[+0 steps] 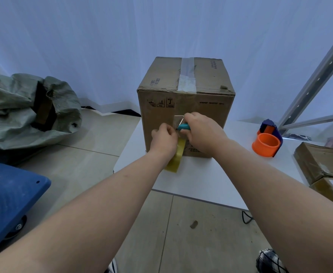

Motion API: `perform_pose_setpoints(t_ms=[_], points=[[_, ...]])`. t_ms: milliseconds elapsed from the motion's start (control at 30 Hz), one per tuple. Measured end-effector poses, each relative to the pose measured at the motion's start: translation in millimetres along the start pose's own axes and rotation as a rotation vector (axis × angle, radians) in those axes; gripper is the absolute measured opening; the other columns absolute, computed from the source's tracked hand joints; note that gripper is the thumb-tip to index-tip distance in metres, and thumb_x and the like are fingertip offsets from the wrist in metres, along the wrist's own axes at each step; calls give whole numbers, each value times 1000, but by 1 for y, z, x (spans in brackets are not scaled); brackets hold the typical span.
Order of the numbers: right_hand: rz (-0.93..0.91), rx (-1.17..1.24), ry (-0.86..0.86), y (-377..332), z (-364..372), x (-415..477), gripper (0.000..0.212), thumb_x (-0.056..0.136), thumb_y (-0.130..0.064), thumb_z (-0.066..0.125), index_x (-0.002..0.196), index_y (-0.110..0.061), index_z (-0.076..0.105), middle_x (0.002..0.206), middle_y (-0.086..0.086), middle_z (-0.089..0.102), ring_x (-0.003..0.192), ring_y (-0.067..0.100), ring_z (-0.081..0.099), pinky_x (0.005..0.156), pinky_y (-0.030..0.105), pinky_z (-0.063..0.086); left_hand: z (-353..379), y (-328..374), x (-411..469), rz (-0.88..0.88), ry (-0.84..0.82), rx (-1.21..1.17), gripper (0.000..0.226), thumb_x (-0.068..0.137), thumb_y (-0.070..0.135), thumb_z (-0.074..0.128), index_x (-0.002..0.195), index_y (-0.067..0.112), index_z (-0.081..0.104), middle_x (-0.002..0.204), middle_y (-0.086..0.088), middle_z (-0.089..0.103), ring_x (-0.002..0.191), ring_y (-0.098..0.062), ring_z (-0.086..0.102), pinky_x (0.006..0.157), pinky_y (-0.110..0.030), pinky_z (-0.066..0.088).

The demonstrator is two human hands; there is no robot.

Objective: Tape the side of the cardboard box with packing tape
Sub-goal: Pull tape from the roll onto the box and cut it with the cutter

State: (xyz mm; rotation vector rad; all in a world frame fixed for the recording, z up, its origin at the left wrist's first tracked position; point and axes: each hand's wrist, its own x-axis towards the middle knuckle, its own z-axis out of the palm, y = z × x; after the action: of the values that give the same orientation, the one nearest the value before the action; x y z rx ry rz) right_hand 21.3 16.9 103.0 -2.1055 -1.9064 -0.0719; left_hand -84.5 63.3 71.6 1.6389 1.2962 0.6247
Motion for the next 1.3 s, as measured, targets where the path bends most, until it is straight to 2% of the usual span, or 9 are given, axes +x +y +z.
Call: perform_pose_setpoints(t_ms=[67, 167, 267, 400, 567, 700, 833, 1200, 1300], points=[[-12, -19, -10, -1, 1, 0, 17, 92, -22, 55, 104, -10, 52, 100, 7, 57, 78, 15, 47, 66, 29, 45, -1, 0, 2, 33, 25, -7, 11, 98, 24, 41, 100, 17, 49, 113, -6, 47, 85, -19, 49, 77, -32, 40], [-14, -34, -23, 0, 1, -1, 18, 92, -21, 54, 106, -10, 52, 104, 9, 58, 80, 15, 45, 70, 31, 48, 1, -2, 2, 23, 28, -81, 8, 97, 19, 44, 97, 14, 50, 90, -1, 53, 84, -18, 49, 66, -26, 38], [-11, -23, -20, 1, -1, -2, 19, 92, -21, 54, 107, -10, 52, 104, 8, 58, 81, 14, 45, 72, 30, 48, 2, -2, 1, 6, 33, -154, 7, 95, 18, 48, 101, 15, 49, 81, 5, 49, 83, -17, 50, 65, -25, 39], [-12, -10, -19, 2, -2, -4, 19, 91, -19, 56, 107, -11, 53, 104, 7, 58, 81, 15, 45, 70, 27, 44, -2, -1, -1, 57, 50, -288, 33, 91, 10, 56, 113, 21, 33, 93, 0, 54, 78, -9, 52, 63, -20, 39], [-19, -8, -12, 0, -3, -4, 17, 91, -19, 56, 105, -10, 54, 102, 8, 58, 81, 16, 49, 68, 27, 46, -7, -3, 0, 201, -3, -199, 19, 92, 5, 51, 105, 19, 50, 111, 0, 56, 100, -15, 53, 75, -20, 44], [-28, -18, -10, -2, -4, -3, 17, 91, -18, 55, 105, -9, 54, 102, 9, 58, 82, 18, 51, 68, 29, 46, -10, -4, 0, 208, -29, -174, 28, 95, 9, 50, 123, 12, 55, 125, -4, 56, 109, -15, 53, 89, -27, 46], [-15, -7, -25, -1, -3, -3, 17, 91, -19, 55, 106, -9, 55, 103, 9, 59, 83, 18, 49, 73, 32, 49, -11, -4, -1, 224, -23, -149, 30, 94, 9, 52, 124, 11, 56, 128, -6, 55, 115, -20, 53, 98, -35, 47], [2, 1, -31, 8, -5, -6, 19, 91, -22, 55, 103, -8, 56, 101, 9, 58, 81, 16, 45, 71, 29, 43, -11, -3, 2, 239, -45, -141, 30, 92, 7, 55, 122, 9, 57, 127, -8, 55, 108, -15, 52, 93, -28, 46], [-21, 7, -10, 4, -4, -3, 19, 91, -21, 55, 105, -8, 56, 103, 9, 59, 83, 18, 49, 74, 30, 46, -12, -3, 1, 237, -59, -141, 29, 93, 10, 54, 122, 10, 56, 126, -7, 55, 107, -15, 52, 91, -29, 46]])
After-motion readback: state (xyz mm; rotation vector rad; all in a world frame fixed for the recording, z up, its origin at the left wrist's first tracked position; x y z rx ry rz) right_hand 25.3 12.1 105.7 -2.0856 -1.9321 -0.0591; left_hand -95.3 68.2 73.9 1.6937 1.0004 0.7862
